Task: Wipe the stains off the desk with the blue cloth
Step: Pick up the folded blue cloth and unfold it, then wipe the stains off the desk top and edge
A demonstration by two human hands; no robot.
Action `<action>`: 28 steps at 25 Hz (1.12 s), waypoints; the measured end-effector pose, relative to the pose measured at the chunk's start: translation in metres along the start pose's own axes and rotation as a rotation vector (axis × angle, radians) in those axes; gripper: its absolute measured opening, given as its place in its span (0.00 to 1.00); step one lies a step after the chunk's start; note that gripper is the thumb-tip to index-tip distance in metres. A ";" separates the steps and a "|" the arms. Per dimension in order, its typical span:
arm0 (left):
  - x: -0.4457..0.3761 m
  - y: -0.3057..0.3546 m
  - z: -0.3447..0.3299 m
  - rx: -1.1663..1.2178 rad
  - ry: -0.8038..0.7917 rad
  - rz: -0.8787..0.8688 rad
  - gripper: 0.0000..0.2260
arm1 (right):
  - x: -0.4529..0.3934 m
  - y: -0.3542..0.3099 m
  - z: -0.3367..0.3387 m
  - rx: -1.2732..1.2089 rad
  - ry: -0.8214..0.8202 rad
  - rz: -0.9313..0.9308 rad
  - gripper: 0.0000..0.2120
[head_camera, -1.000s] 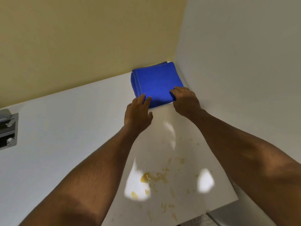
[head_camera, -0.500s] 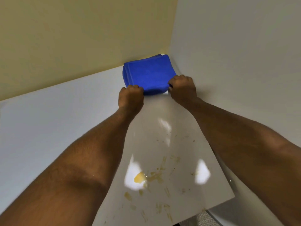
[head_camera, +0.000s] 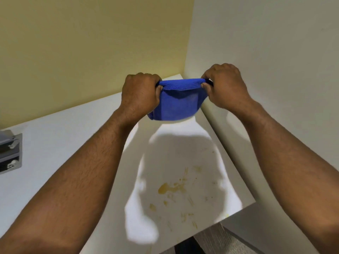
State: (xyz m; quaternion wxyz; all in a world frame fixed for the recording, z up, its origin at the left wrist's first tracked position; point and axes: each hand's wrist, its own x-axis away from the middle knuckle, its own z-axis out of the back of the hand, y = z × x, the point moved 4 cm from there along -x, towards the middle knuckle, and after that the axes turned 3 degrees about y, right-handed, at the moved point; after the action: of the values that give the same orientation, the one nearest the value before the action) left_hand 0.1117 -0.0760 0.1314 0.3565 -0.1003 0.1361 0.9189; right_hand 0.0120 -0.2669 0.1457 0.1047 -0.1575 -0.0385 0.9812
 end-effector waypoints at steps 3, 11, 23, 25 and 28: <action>0.012 0.014 0.021 -0.031 -0.068 -0.045 0.11 | 0.016 -0.004 0.024 0.061 -0.042 -0.014 0.10; 0.019 0.041 0.032 -0.051 0.156 -0.112 0.10 | 0.040 0.005 0.035 -0.042 0.182 -0.093 0.05; 0.152 0.055 -0.137 0.224 -0.403 -0.188 0.19 | 0.191 0.029 -0.123 -0.130 -0.418 -0.191 0.10; 0.156 0.026 -0.125 0.339 -0.292 -0.004 0.21 | 0.185 0.023 -0.119 -0.197 -0.163 -0.217 0.08; 0.178 -0.043 -0.114 0.227 -0.080 0.256 0.15 | 0.157 0.019 -0.135 -0.264 -0.020 -0.261 0.29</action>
State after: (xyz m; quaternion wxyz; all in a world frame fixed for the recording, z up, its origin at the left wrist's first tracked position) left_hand 0.0221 0.0298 -0.0340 0.2510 -0.0043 0.2364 0.9387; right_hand -0.0942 -0.2459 -0.0318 0.2091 -0.1537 -0.1881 0.9473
